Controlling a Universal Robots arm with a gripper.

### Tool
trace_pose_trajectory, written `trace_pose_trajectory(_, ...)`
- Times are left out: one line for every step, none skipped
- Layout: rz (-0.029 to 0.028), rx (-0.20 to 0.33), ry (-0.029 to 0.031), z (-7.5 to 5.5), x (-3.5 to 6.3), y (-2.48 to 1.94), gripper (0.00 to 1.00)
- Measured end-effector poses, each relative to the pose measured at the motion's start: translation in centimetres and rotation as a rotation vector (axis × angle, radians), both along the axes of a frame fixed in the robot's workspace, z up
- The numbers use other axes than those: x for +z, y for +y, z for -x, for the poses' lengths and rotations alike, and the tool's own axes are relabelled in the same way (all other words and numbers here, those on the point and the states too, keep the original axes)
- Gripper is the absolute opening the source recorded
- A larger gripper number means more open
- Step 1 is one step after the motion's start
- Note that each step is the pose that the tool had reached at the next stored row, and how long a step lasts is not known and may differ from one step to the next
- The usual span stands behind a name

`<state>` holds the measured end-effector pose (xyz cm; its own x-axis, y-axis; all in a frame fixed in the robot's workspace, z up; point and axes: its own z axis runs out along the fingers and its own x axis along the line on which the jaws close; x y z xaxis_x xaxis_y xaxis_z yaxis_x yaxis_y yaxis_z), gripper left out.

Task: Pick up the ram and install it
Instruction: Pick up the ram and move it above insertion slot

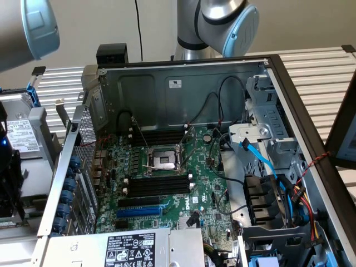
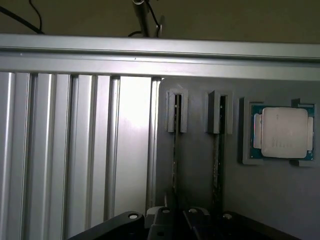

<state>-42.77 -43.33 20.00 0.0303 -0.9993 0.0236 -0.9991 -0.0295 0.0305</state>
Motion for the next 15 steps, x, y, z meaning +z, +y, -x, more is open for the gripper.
trace_pose_trajectory(0.0000, 0.000, 0.0000, 0.0, 0.00, 0.00, 0.12)
trace_pose_trajectory(0.0000, 0.000, 0.0000, 0.0, 0.00, 0.00, 0.12)
trace_pose_trajectory(0.0000, 0.000, 0.0000, 0.0, 0.00, 0.00, 0.12)
trace_pose_trajectory(0.0000, 0.000, 0.0000, 0.0, 0.00, 0.00, 0.12)
trace_pose_trajectory(0.0000, 0.000, 0.0000, 0.0, 0.00, 0.00, 0.12)
trace_pose_trajectory(0.0000, 0.000, 0.0000, 0.0, 0.00, 0.00, 0.12)
trace_pose_trajectory(0.0000, 0.000, 0.0000, 0.0, 0.00, 0.00, 0.12)
trace_pose_trajectory(-0.0001, 0.000, -0.0002, 0.0, 0.03, 0.00, 0.12)
trace_pose_trajectory(-0.0001, 0.000, -0.0002, 0.0, 0.23, 0.00, 0.12)
trace_pose_trajectory(0.0001, 0.000, 0.0000, 0.0, 0.69, 0.00, 0.12)
trace_pose_trajectory(0.0000, 0.000, 0.0000, 0.0, 1.14, 0.00, 0.12)
trace_pose_trajectory(-0.0001, 0.000, -0.0002, 0.0, 1.60, 0.00, 0.12)
trace_pose_trajectory(0.0000, 0.000, -0.0001, 0.0, 2.01, 0.00, 0.12)
trace_pose_trajectory(0.0000, 0.000, -0.0001, 0.0, 2.50, 0.00, 0.12)
trace_pose_trajectory(0.0000, 0.000, -0.0002, 0.0, 2.95, 0.00, 0.12)
